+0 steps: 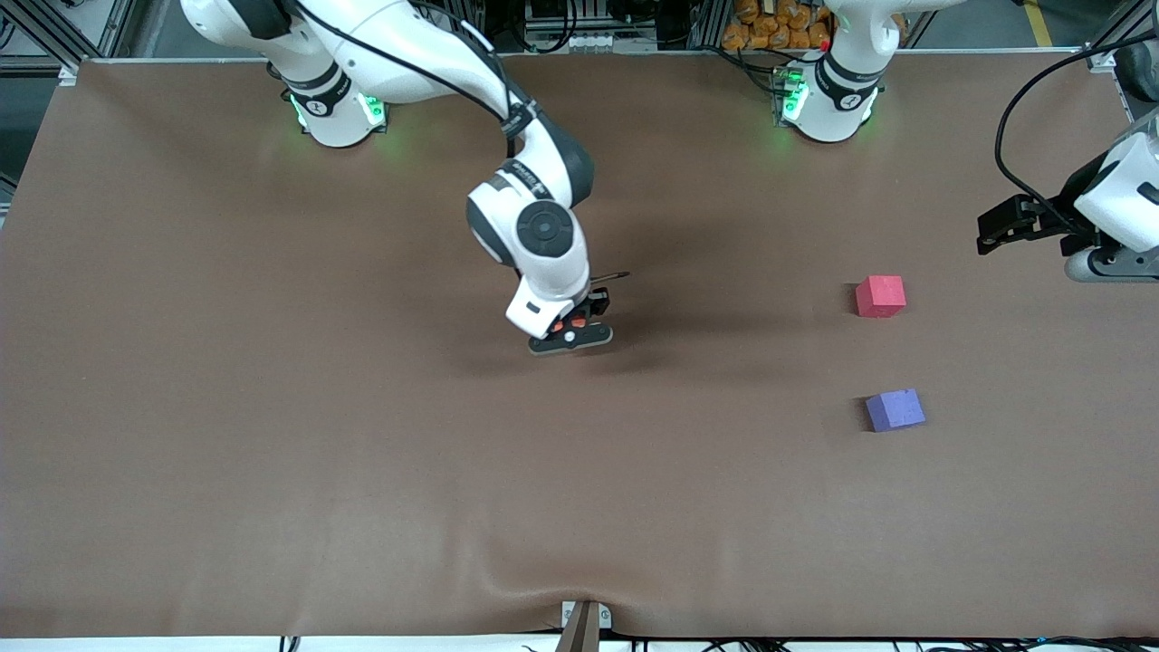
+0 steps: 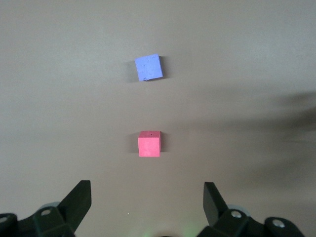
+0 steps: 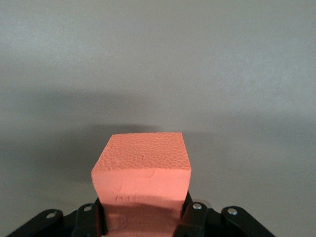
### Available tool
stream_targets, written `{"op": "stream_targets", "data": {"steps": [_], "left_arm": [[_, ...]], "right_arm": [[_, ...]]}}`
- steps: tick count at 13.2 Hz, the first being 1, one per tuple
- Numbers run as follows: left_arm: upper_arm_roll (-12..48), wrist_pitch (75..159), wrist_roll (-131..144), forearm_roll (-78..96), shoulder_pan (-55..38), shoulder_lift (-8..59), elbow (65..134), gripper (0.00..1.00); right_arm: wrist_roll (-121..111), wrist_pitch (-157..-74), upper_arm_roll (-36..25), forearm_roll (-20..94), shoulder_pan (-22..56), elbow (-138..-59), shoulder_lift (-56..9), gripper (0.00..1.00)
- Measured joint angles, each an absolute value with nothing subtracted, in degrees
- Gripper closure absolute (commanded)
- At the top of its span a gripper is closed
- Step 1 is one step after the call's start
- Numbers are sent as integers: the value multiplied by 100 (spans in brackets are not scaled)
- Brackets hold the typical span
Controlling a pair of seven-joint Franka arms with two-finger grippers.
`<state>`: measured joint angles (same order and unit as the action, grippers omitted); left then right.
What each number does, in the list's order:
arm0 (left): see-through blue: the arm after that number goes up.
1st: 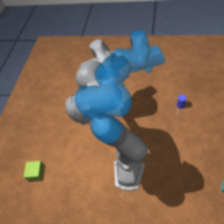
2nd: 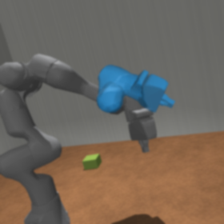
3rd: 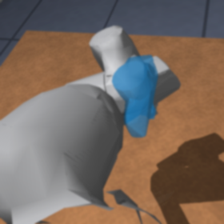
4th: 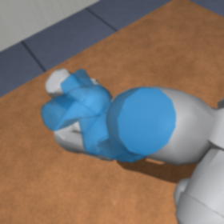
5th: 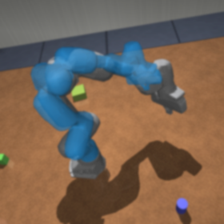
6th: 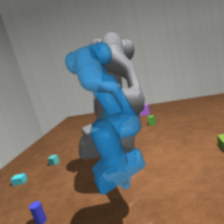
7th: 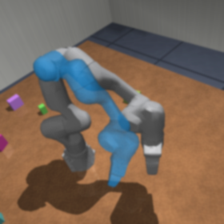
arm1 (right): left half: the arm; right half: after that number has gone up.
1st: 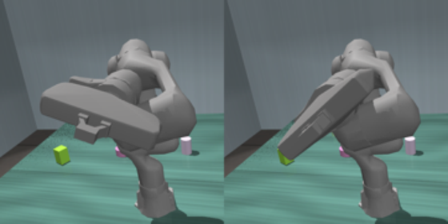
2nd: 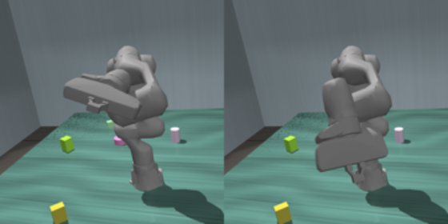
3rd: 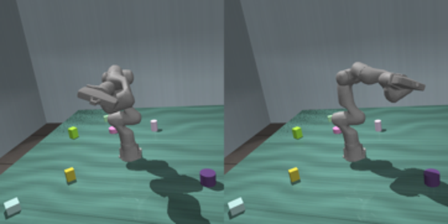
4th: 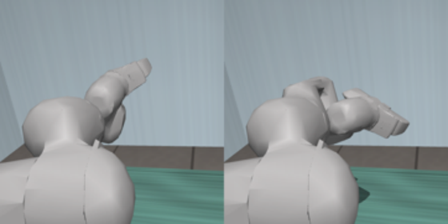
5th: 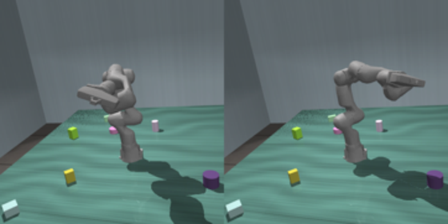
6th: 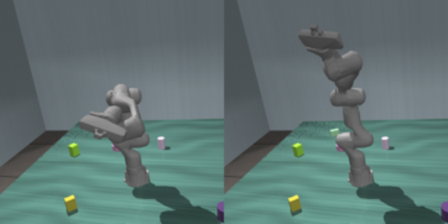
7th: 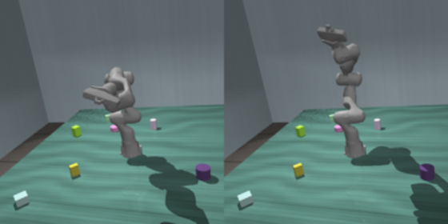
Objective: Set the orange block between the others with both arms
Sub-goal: 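Carry the orange cube with the right gripper to the table center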
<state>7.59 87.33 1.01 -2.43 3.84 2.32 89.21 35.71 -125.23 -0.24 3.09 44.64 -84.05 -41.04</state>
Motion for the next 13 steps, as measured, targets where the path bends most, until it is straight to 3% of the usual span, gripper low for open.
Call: {"op": "stream_targets", "data": {"steps": [5, 6, 7, 8, 9, 13], "left_arm": [[759, 8732, 98, -243, 384, 232, 8921, 0], [760, 8732, 94, -243, 384, 232, 8921, 0], [761, 8732, 77, -243, 383, 232, 8921, 0], [764, 8732, 52, -243, 382, 232, 8921, 0], [766, 8732, 28, -243, 382, 232, 8921, 0], [766, 8732, 11, -243, 382, 232, 8921, 0]], "right_arm": [[4498, -12553, -27, 272, 4804, -7945, -4678, 100], [4526, -12553, -27, 272, 4826, -7876, -4760, 96], [4537, -12553, -28, 272, 4829, -7835, -4812, 77], [4538, -12553, -35, 272, 4829, -7817, -4850, 51], [4543, -12556, -40, 272, 4829, -7814, -4876, 1], [4585, -12585, -34, 272, 4897, -7771, -4881, 0]]}}
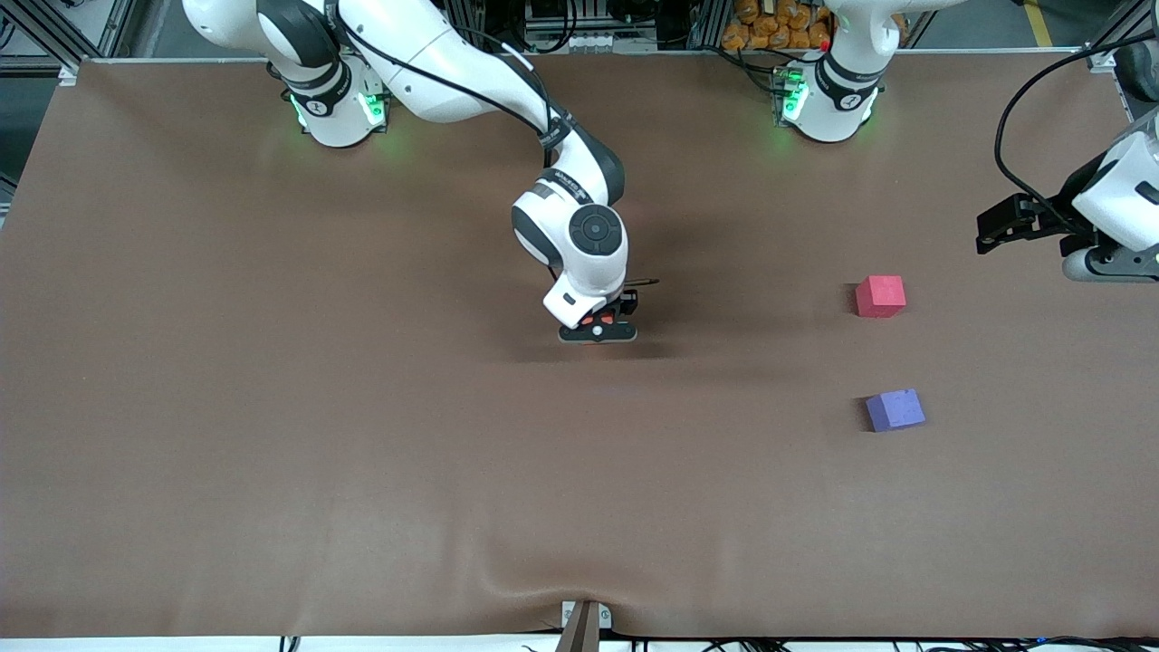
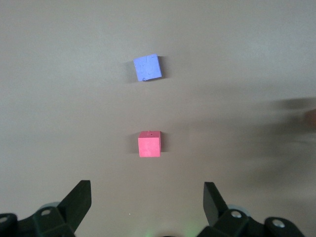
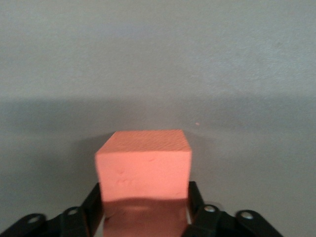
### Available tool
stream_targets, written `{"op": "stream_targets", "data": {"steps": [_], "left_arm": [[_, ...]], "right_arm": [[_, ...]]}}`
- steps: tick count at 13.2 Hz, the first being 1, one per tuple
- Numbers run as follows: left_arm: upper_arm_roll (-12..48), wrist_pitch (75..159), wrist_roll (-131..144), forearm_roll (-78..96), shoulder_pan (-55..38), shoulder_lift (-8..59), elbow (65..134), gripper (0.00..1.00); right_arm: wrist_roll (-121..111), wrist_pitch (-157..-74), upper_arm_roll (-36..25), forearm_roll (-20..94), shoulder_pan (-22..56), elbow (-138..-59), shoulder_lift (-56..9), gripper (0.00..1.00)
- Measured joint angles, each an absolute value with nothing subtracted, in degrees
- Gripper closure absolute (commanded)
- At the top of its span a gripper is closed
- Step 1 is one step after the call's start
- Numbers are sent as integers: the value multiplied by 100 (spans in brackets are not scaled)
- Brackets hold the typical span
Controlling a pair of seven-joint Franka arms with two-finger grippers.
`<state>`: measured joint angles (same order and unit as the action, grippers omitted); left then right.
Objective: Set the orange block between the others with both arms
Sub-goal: 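Carry the orange cube with the right gripper to the table center, then open the right gripper releasing the cube while the left gripper reaches it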
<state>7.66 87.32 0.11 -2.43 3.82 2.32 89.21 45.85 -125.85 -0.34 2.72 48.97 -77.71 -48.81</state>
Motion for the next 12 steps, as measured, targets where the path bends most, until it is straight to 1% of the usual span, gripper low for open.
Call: {"op": "stream_targets", "data": {"steps": [6, 9, 12], "left_arm": [[785, 8732, 9, -243, 374, 232, 8853, 0], [811, 8732, 9, -243, 320, 251, 8837, 0], [869, 8738, 9, -243, 237, 429, 8844, 0]], "right_arm": [[4649, -12589, -142, 272, 4927, -7547, -4793, 0], [4502, -12478, -179, 268, 4651, -7501, -4548, 0], [4115, -12324, -188, 265, 4289, -7497, -4412, 0]]}}
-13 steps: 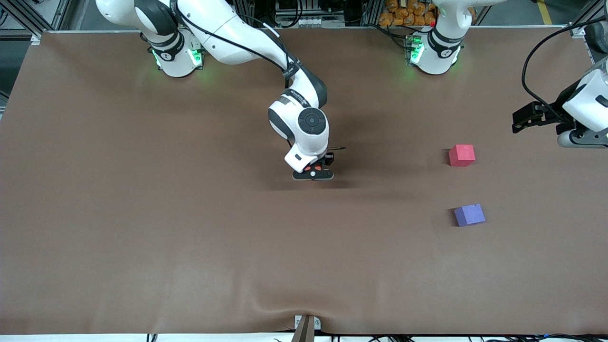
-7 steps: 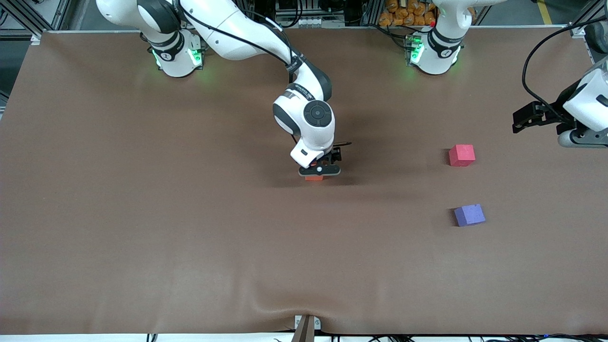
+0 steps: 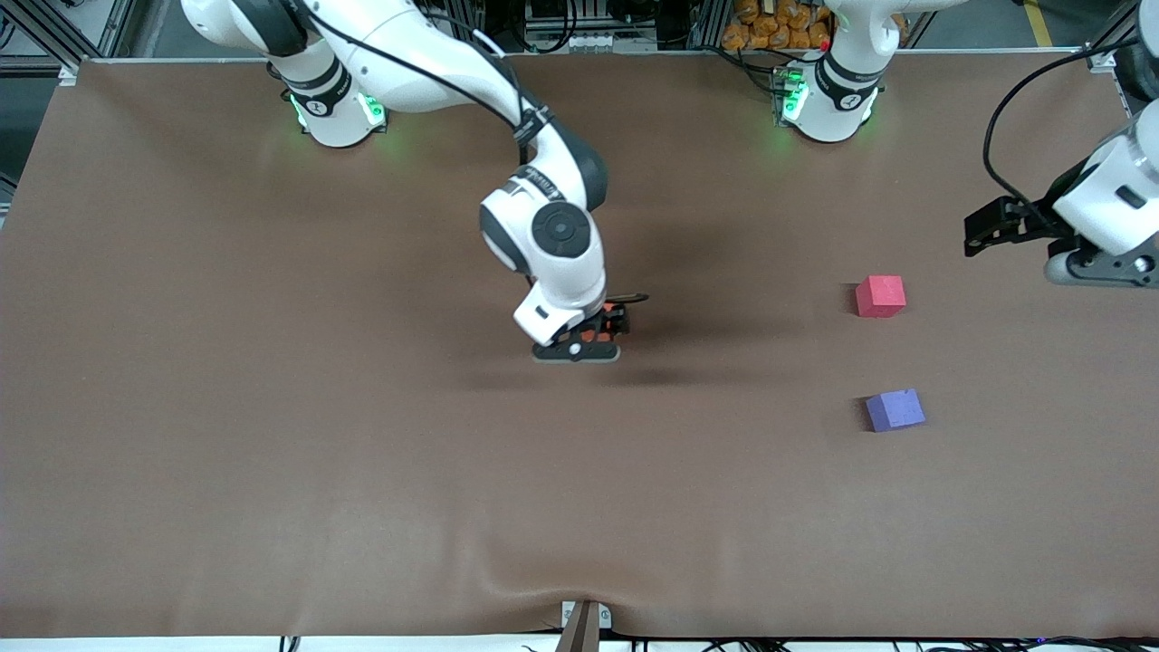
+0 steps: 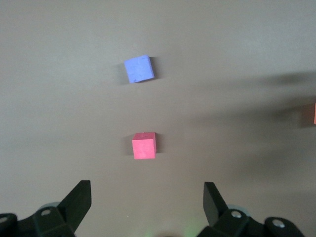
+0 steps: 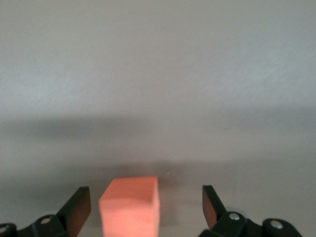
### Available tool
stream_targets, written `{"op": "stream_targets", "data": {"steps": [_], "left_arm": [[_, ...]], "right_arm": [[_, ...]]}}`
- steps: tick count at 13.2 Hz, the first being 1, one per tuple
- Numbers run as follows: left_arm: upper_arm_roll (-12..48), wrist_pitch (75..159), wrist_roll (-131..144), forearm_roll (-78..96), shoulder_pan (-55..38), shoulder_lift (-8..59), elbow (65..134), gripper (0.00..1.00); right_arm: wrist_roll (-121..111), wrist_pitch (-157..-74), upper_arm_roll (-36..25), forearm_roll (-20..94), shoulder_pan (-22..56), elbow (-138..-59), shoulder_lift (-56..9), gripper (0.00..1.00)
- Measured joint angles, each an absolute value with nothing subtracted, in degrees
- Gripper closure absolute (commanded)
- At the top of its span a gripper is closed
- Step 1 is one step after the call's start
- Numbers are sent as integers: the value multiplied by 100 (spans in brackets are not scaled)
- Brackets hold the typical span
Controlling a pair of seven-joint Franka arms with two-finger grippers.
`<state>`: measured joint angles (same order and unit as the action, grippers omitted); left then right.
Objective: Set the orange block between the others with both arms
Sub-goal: 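Open the right gripper releasing the cube while the left gripper reaches it, then grasp the orange cube with the left gripper while the right gripper withdraws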
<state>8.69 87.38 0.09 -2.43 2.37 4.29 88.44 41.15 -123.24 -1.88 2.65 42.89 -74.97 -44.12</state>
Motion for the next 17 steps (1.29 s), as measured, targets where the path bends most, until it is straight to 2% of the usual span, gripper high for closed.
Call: {"op": "stream_targets", "data": {"steps": [2, 6, 10, 13, 17], "left_arm": [[937, 8761, 196, -239, 31, 629, 8864, 0], [1006, 9122, 907, 201, -315, 1034, 8982, 0], [1061, 9661, 2026, 241, -1398, 1662, 8982, 0], [1060, 10061, 3176, 243, -2309, 2403, 8575, 0], [1058, 11228, 4202, 243, -2964, 3304, 8122, 0]], "right_arm": [[3678, -12270, -194, 264, 3976, -7495, -4357, 0], [2523, -11524, -215, 258, 3247, -7501, -4033, 0], [1125, -11105, -231, 254, 2316, -8066, -3228, 0], [181, -10487, -235, 253, 1528, -8416, -2554, 0], [-413, -9634, -226, 254, 690, -8508, -1798, 0]]}}
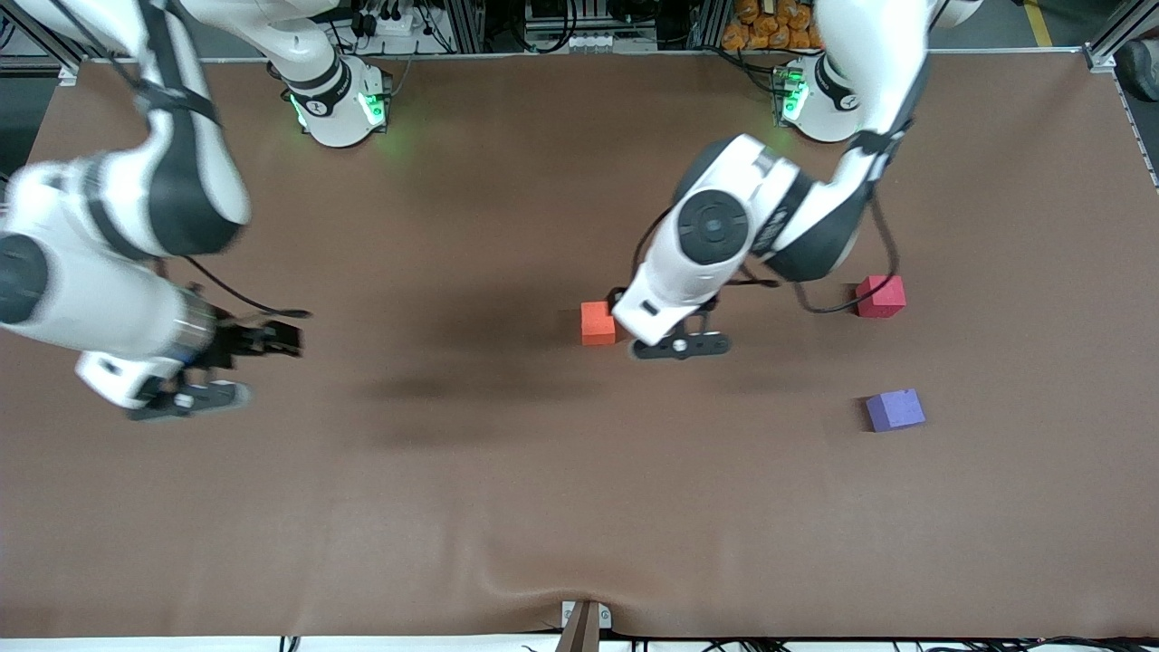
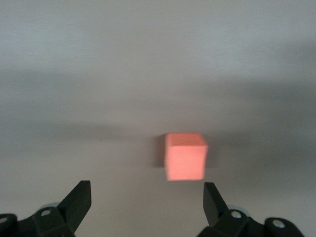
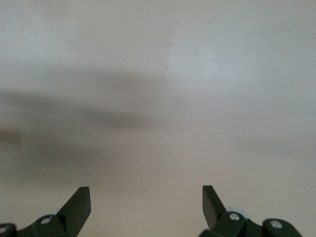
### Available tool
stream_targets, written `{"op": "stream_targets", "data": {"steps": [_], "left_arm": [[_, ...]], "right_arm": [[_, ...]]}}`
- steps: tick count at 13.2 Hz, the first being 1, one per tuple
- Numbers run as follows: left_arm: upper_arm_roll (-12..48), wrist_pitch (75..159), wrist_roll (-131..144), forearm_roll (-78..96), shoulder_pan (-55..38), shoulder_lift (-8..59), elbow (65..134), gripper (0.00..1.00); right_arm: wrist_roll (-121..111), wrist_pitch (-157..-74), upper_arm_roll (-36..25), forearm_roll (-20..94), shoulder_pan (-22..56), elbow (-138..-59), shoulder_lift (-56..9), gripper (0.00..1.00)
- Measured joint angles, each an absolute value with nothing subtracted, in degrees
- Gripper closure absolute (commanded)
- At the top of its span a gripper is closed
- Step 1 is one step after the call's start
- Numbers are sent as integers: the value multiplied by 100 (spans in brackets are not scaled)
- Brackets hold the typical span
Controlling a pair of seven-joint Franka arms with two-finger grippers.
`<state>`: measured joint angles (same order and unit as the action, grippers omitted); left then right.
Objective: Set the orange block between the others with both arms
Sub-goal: 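Grasp the orange cube with the left gripper while the right gripper withdraws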
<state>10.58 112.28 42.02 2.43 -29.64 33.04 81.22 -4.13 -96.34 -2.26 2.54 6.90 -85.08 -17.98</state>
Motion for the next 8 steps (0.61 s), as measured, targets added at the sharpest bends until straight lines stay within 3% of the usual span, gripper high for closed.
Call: {"op": "stream_targets", "data": {"steps": [3, 8], "left_arm": [[1026, 11842, 4673, 241, -3427, 3895, 8080, 0], [985, 11923, 4738, -354, -3739, 4299, 8059, 0]], "right_arm": [[-510, -9150, -222, 255, 254, -8525, -1277, 0], [-139, -8301, -222, 255, 159, -8554, -413, 0]]}}
